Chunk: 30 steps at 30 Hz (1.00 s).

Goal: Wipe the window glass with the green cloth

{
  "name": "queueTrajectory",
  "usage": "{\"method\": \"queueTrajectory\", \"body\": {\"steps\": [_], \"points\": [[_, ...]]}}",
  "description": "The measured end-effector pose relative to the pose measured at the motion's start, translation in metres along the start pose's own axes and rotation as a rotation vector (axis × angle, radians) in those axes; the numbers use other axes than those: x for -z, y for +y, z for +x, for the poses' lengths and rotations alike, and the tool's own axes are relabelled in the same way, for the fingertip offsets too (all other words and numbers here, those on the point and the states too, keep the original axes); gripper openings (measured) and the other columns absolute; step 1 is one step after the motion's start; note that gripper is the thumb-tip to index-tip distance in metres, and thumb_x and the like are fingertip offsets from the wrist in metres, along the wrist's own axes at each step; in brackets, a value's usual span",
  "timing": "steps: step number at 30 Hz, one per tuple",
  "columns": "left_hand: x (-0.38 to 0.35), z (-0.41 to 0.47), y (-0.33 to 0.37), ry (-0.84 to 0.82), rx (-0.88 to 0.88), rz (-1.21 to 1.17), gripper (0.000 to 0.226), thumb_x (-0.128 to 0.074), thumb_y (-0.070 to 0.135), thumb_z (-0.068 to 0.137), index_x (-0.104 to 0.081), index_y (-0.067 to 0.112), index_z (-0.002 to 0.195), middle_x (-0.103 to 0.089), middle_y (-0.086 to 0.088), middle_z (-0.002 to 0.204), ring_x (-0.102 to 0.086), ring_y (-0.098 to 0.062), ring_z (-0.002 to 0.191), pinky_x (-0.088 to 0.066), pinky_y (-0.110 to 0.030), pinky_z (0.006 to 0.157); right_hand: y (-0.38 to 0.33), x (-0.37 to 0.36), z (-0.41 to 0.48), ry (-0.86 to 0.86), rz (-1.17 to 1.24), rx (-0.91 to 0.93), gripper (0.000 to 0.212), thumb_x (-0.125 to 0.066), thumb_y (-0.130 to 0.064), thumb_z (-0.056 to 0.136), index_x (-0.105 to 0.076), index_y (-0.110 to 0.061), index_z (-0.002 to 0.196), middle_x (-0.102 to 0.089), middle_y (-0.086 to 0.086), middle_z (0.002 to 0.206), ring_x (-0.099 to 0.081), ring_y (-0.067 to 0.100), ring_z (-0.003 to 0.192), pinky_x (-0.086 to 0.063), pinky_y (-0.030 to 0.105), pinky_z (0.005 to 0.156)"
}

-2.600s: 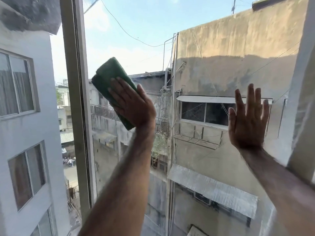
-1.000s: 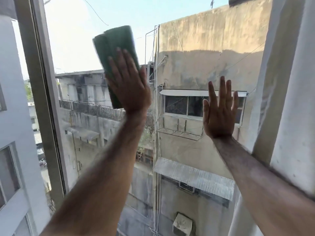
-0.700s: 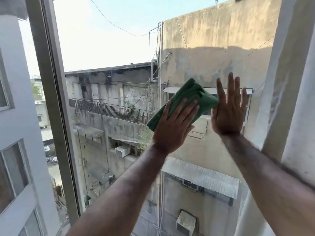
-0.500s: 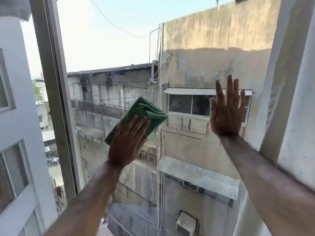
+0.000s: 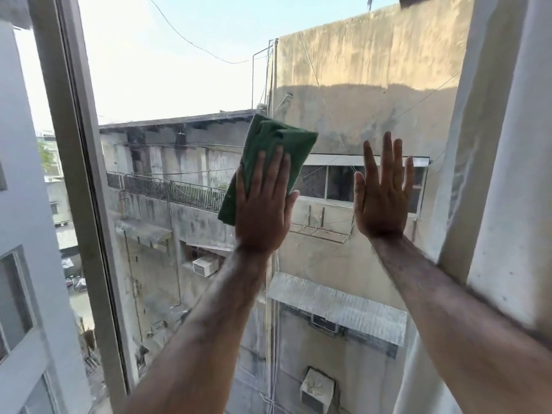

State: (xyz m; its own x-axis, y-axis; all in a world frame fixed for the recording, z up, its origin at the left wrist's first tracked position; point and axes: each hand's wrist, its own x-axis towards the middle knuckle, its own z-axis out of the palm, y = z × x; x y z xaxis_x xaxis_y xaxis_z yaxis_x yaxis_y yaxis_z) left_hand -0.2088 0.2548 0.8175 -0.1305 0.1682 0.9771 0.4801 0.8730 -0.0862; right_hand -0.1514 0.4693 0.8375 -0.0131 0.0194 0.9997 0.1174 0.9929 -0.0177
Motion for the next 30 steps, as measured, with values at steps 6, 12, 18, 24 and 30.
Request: {"method": "queueTrajectory", "body": {"steps": [6, 12, 18, 24, 30], "points": [[0.010, -0.065, -0.044, -0.089, 0.056, 0.116, 0.070, -0.041, 0.051, 0.108, -0.021, 0.014, 0.164, -0.018, -0.007, 0.173, -0.014, -0.030, 0.161, -0.022, -0.060, 0.128, 0.000, 0.001, 0.000, -0.008, -0.007, -0.007, 0.055, -0.034, -0.034, 0.117, -0.032, -0.020, 0.170, -0.026, 0.016, 0.179, -0.022, 0.033, 0.168, -0.023, 0.059, 0.134], [0.035, -0.055, -0.055, -0.010, -0.005, 0.011, 0.052, -0.050, 0.034, 0.106, -0.049, 0.010, 0.153, -0.047, -0.012, 0.161, -0.048, -0.036, 0.144, -0.042, -0.054, 0.115, -0.001, 0.001, 0.001, -0.027, 0.005, -0.019, 0.057, -0.038, -0.033, 0.115, -0.031, -0.022, 0.171, -0.025, 0.015, 0.180, -0.020, 0.032, 0.169, -0.020, 0.057, 0.136], [0.064, -0.012, -0.054, 0.057, 0.111, -0.075, 0.021, -0.067, 0.014, 0.096, -0.074, 0.014, 0.116, -0.070, -0.007, 0.125, -0.065, -0.034, 0.110, -0.048, -0.045, 0.088, 0.000, -0.002, 0.001, -0.017, 0.008, -0.014, 0.057, -0.034, -0.036, 0.116, -0.031, -0.022, 0.171, -0.025, 0.015, 0.180, -0.021, 0.032, 0.169, -0.017, 0.055, 0.137], [0.081, 0.001, -0.049, -0.041, 0.444, -0.171, 0.072, -0.079, 0.033, 0.087, -0.049, 0.006, 0.146, -0.056, -0.018, 0.142, -0.054, -0.036, 0.129, -0.049, -0.051, 0.103, 0.000, -0.002, 0.001, -0.022, -0.017, -0.016, 0.057, -0.033, -0.037, 0.116, -0.030, -0.023, 0.171, -0.025, 0.014, 0.180, -0.020, 0.031, 0.169, -0.016, 0.054, 0.138], [0.089, 0.016, -0.052, -0.167, 0.535, -0.204, 0.056, -0.085, 0.034, 0.082, -0.064, 0.005, 0.126, -0.072, -0.015, 0.119, -0.070, -0.038, 0.108, -0.058, -0.050, 0.084, -0.001, 0.004, 0.002, -0.060, 0.000, -0.028, 0.058, -0.043, -0.031, 0.114, -0.034, -0.019, 0.170, -0.026, 0.017, 0.179, -0.023, 0.034, 0.168, -0.017, 0.055, 0.137]]}}
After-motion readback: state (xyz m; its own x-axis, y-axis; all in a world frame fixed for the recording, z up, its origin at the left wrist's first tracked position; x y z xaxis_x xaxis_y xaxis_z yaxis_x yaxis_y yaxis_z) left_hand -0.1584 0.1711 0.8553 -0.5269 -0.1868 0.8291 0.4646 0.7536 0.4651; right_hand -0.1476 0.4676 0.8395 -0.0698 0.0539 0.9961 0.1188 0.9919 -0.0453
